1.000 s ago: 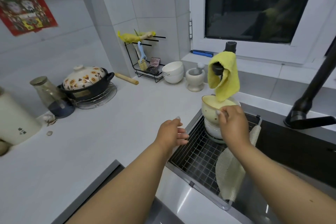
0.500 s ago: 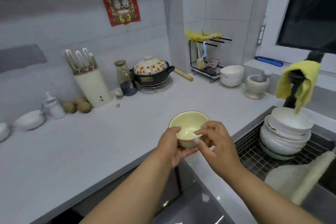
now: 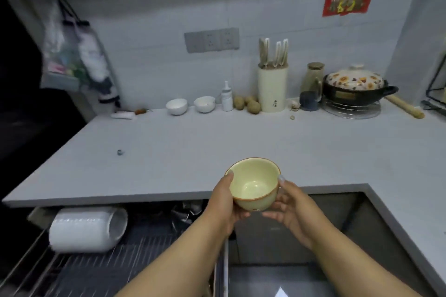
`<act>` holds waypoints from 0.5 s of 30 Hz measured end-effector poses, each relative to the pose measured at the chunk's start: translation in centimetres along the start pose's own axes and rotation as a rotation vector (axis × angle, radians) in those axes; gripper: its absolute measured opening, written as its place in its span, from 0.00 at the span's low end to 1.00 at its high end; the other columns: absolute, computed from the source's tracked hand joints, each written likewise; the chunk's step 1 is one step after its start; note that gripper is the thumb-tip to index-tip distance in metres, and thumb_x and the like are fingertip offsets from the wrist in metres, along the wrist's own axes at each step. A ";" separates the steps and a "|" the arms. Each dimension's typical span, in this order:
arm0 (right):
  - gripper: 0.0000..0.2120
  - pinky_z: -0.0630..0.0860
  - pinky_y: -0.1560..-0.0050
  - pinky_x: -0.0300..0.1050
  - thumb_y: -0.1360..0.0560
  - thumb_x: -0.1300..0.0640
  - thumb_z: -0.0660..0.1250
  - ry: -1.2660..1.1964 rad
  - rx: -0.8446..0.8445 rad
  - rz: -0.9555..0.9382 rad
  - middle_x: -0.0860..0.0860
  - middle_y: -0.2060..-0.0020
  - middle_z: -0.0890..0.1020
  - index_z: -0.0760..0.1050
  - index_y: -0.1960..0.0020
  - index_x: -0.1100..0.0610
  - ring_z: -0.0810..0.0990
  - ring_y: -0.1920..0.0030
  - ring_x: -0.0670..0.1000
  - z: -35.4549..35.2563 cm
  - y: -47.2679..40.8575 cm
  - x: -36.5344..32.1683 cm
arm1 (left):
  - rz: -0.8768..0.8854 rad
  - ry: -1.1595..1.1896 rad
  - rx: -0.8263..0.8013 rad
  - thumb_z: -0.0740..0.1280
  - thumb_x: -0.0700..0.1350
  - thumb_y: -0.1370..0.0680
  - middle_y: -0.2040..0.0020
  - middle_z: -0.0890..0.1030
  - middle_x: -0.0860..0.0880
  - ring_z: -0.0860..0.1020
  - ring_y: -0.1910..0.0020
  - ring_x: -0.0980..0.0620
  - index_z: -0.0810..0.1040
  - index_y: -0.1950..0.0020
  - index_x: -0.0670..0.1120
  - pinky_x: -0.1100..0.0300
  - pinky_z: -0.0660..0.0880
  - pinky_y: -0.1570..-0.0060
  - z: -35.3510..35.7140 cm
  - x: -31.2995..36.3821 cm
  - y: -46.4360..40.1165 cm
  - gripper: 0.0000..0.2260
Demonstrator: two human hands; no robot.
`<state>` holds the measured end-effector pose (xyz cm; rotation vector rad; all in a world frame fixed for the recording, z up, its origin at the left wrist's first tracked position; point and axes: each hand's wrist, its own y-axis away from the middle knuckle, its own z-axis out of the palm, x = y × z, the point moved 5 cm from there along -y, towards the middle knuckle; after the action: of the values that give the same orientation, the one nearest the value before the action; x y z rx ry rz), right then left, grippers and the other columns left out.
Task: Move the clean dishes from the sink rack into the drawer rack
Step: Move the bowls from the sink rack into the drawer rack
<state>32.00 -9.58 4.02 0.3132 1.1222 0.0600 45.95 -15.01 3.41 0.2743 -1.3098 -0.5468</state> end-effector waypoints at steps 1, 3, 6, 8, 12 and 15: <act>0.19 0.79 0.54 0.53 0.21 0.50 0.60 -0.023 -0.048 0.033 0.60 0.55 0.79 0.71 0.38 0.62 0.81 0.61 0.52 2.2 -0.3 1.2 | 0.016 -0.002 0.037 0.56 0.60 0.20 0.52 0.80 0.42 0.77 0.64 0.46 0.74 0.36 0.45 0.61 0.69 0.75 -2.8 0.0 0.2 0.22; 0.22 0.80 0.55 0.53 0.24 0.50 0.63 -0.050 -0.130 0.101 0.61 0.57 0.79 0.71 0.36 0.64 0.82 0.66 0.50 6.7 -0.8 3.7 | 0.035 -0.014 0.104 0.56 0.61 0.20 0.55 0.80 0.43 0.77 0.66 0.48 0.75 0.37 0.45 0.62 0.69 0.75 -8.3 0.3 1.0 0.24; 0.23 0.81 0.56 0.53 0.26 0.51 0.65 -0.051 -0.234 0.198 0.62 0.58 0.76 0.70 0.36 0.64 0.82 0.67 0.52 13.2 -1.1 7.6 | 0.066 0.010 0.207 0.54 0.61 0.19 0.57 0.81 0.44 0.77 0.68 0.49 0.77 0.41 0.45 0.62 0.67 0.75 -16.0 0.9 3.4 0.23; 0.22 0.82 0.57 0.52 0.27 0.52 0.65 -0.043 -0.299 0.252 0.63 0.56 0.75 0.71 0.38 0.63 0.81 0.62 0.55 17.7 -0.9 10.2 | 0.081 0.007 0.286 0.54 0.62 0.19 0.57 0.82 0.44 0.78 0.67 0.48 0.78 0.42 0.46 0.62 0.68 0.74 -21.0 1.3 5.3 0.23; 0.15 0.82 0.61 0.50 0.22 0.55 0.62 0.021 -0.400 0.318 0.63 0.59 0.77 0.72 0.40 0.63 0.81 0.61 0.57 25.9 -0.2 14.5 | 0.093 0.018 0.424 0.54 0.61 0.20 0.59 0.82 0.44 0.77 0.69 0.50 0.79 0.45 0.45 0.63 0.68 0.75 -29.8 2.0 9.3 0.23; 0.14 0.81 0.66 0.48 0.24 0.54 0.64 0.056 -0.463 0.371 0.63 0.58 0.75 0.72 0.43 0.62 0.77 0.59 0.59 31.6 0.3 17.5 | 0.106 0.026 0.510 0.54 0.62 0.20 0.61 0.82 0.45 0.77 0.70 0.50 0.79 0.45 0.45 0.62 0.69 0.75 -36.0 2.0 11.7 0.24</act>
<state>67.87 -12.53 1.26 0.1004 1.0590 0.6508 83.48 -10.20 1.80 0.6251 -1.4159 -0.1099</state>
